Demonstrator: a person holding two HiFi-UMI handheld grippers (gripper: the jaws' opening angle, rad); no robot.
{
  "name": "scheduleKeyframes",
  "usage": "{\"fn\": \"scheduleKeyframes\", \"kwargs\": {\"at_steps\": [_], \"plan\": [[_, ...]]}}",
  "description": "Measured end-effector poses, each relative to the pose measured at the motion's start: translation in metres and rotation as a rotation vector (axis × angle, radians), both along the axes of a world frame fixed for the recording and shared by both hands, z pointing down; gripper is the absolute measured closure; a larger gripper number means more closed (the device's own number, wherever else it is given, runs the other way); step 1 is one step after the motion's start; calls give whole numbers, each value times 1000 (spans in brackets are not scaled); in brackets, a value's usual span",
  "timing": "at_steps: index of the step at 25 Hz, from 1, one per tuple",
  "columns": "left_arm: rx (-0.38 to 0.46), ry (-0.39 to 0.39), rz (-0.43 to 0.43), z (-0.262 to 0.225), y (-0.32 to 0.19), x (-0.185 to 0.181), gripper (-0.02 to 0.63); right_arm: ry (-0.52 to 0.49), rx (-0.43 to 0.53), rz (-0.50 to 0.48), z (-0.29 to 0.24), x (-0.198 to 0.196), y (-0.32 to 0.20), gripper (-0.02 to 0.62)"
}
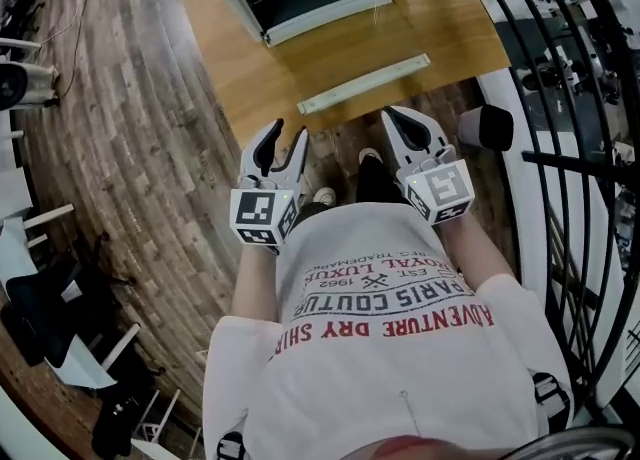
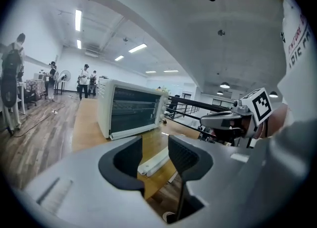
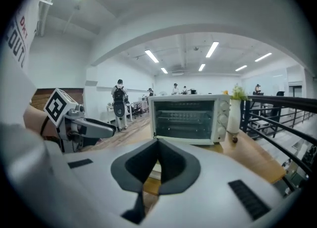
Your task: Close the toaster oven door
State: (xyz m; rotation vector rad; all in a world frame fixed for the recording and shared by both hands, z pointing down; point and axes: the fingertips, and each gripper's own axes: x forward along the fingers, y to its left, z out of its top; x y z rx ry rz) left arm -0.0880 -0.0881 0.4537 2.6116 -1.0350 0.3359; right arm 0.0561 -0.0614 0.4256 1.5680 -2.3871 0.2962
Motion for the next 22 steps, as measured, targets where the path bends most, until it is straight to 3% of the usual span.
{"fn": "scheduleKeyframes", "kwargs": {"at_steps": [12,22], "plan": [[-129,-59,-253,77,-16,26,445,-4,-61,-251,39,35,-61,607],[-242,-83,-418,152,-17,30,445,-2,-117,-379,77,38,-77,607]]}}
